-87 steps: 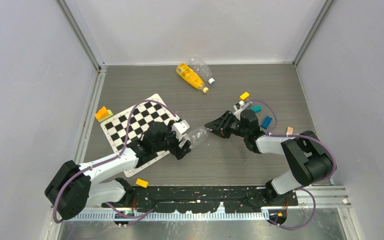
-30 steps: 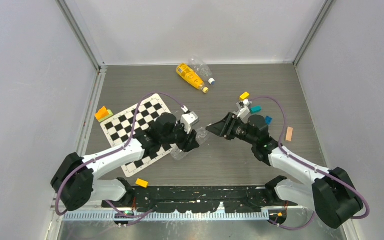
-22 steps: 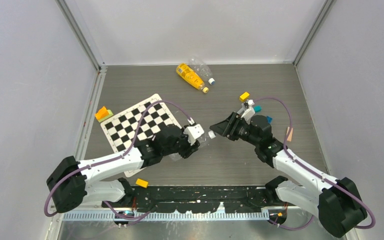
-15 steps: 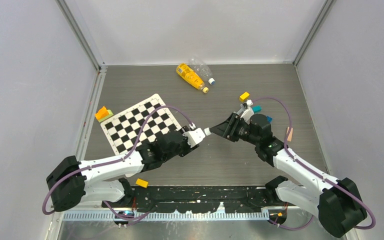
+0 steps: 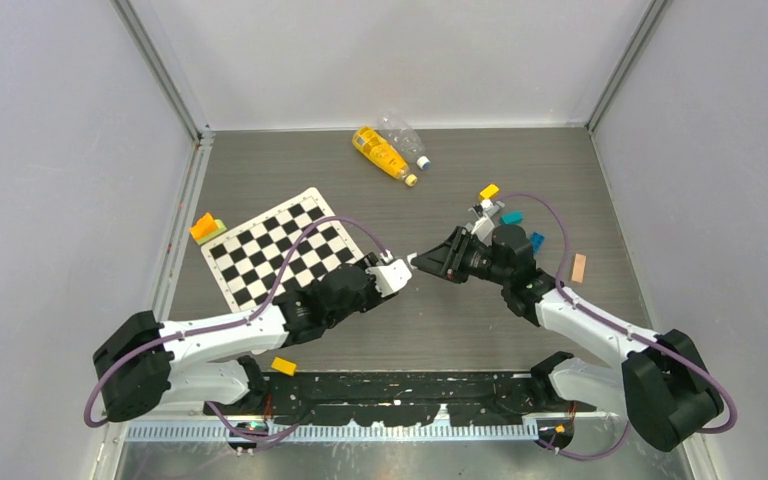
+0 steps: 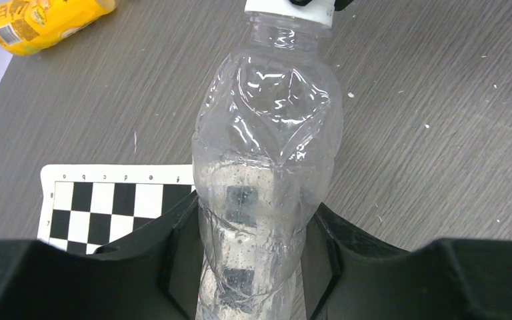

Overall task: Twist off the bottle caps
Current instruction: Pick up the plastic bottle at the center of the board, then unscrew the bottle cap from the plastic bottle.

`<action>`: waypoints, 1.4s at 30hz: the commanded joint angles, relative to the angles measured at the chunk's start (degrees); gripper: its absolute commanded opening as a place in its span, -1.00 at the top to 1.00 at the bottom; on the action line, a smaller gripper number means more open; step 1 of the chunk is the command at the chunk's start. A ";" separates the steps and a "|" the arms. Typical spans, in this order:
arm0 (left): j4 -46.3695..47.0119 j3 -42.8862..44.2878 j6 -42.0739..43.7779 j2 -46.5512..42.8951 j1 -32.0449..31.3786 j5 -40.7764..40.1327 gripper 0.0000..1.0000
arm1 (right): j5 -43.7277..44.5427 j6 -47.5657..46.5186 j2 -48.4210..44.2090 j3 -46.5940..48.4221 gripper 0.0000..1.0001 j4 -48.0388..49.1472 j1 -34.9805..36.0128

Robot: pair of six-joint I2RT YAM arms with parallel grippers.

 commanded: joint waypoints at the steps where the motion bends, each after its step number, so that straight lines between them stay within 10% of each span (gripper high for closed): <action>1: 4.24 -0.96 1.20 -1.63 -0.54 1.16 0.58 | -0.96 0.99 1.74 1.26 0.47 6.35 -0.15; 9: -3.18 2.25 -0.49 -1.35 -0.57 5.59 0.59 | -4.26 -2.72 0.28 -0.55 0.95 9.11 -0.15; 32: -5.16 2.26 -10.89 -3.37 15.84 41.27 0.67 | -9.32 -14.34 -5.03 -3.70 0.99 6.12 -0.10; 37: -5.19 0.90 -10.35 -4.51 16.04 33.35 0.66 | -3.24 -13.59 -5.66 -1.73 0.09 0.63 -0.15; 42: -1.91 -1.61 -9.36 -5.47 15.84 31.46 0.66 | 1.42 -5.93 -5.37 -1.16 -0.22 3.73 -0.15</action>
